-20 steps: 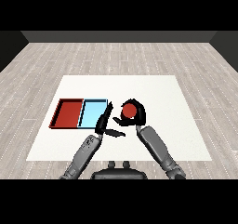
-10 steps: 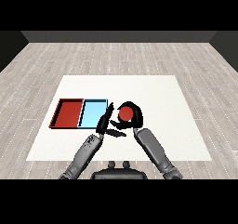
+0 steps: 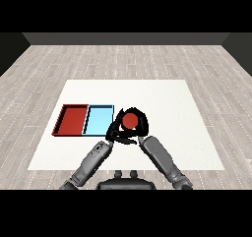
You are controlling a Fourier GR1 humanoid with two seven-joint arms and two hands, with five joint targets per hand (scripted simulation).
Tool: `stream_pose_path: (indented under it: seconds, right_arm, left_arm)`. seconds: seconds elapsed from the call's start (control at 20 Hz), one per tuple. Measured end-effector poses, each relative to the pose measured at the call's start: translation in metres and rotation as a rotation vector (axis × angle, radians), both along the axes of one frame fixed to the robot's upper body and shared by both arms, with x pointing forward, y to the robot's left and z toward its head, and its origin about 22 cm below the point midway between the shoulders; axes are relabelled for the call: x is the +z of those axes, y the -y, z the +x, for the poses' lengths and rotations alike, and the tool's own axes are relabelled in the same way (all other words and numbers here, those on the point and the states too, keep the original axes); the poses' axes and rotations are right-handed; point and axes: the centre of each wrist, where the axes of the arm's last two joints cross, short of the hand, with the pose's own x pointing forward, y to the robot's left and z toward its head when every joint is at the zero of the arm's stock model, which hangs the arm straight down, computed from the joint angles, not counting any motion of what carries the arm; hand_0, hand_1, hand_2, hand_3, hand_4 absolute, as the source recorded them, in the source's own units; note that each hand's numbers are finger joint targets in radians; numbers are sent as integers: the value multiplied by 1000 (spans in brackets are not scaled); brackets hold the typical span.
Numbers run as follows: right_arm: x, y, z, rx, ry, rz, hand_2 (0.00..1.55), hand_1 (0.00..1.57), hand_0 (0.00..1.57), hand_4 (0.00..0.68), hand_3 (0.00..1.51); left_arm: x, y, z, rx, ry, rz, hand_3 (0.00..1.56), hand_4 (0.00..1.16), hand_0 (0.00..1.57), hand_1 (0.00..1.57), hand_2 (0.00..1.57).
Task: Pick the red can and put it in the red box
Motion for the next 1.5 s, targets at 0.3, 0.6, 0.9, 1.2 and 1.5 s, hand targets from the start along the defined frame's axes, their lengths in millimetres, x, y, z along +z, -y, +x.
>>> stream_pose_path:
  seconds: [0.3,0.6,0.9,1.2,1.5]
  right_arm:
    - [-1,-10,-7,6,10,5,1456,1521,1521,648,1403]
    - [-1,-11,-5,5,0,-5,1467,1544,1544,651,1404]
    - [-1,-17,-8,9,6,-14,1446,1500,1500,653,1390]
    - [1,-17,-9,12,4,-5,1442,1483,1483,642,1392]
    - [2,-16,-10,25,-1,15,1247,1245,1245,0,1155]
  left_arm:
    - [-2,-5,2,-14,-18,-3,0,0,0,0,0]
    - [-6,2,-4,48,-19,-16,567,911,374,374,719]
    - [-7,4,1,150,-49,-29,1483,1116,1571,1571,1567]
    - [-4,4,2,196,-50,-13,1474,1137,1571,1571,1554]
    - [-7,5,4,238,-2,-26,1502,1145,1571,1571,1571]
